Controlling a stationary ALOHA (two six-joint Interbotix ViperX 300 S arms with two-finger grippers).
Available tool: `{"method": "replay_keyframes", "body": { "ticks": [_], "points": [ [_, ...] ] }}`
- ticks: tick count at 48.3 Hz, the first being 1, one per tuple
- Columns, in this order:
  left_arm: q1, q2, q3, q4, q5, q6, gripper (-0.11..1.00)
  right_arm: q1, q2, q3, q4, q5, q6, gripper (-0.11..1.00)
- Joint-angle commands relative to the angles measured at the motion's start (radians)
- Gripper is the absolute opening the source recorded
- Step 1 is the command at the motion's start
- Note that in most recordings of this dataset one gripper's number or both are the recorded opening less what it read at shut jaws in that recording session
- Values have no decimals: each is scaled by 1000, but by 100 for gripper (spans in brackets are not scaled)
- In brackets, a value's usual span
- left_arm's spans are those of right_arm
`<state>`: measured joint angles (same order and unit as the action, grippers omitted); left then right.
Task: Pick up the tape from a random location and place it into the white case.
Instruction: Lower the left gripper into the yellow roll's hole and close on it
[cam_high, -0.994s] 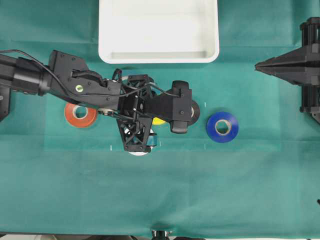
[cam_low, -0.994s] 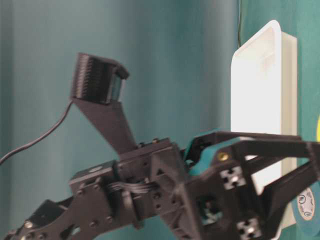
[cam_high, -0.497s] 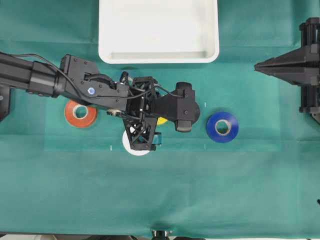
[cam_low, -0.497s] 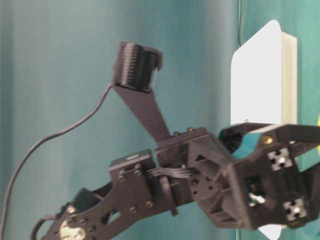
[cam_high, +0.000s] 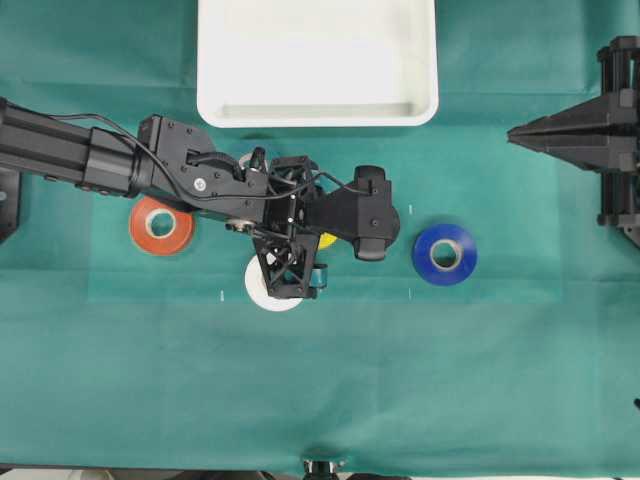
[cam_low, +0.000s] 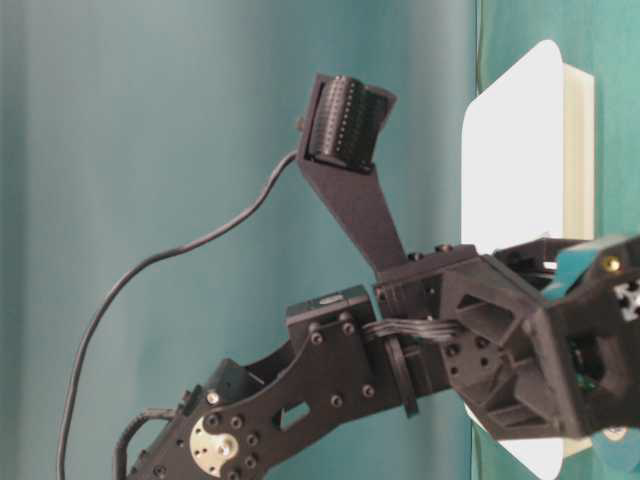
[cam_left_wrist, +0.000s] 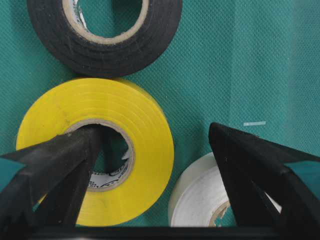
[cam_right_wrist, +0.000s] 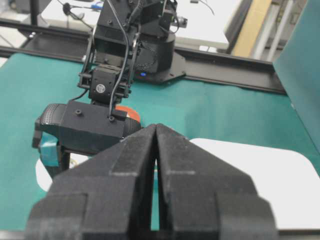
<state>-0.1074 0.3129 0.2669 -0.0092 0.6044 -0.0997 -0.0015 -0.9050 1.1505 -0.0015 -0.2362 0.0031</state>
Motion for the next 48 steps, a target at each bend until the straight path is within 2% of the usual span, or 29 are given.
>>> {"method": "replay_keyframes", "body": {
  "ticks": [1, 28, 33, 37, 45, 48],
  "points": [
    [-2, -14, 17, 3, 2, 0, 99, 2, 8, -23, 0, -3, 2, 0],
    [-2, -18, 23, 3, 14, -2, 98, 2, 8, -25, 0, -5, 2, 0],
    [-2, -18, 20, 3, 40, -2, 95, 2, 8, -26, 0, -3, 2, 0],
    [0, -20, 18, 3, 46, 0, 83, 2, 8, -25, 0, -3, 2, 0],
    [-2, -37, 18, 3, 43, 2, 34, 2, 8, -26, 0, -3, 2, 0],
    [-3, -41, 18, 3, 43, 2, 24, 2, 8, -25, 0, -3, 2, 0]
  ]
}}
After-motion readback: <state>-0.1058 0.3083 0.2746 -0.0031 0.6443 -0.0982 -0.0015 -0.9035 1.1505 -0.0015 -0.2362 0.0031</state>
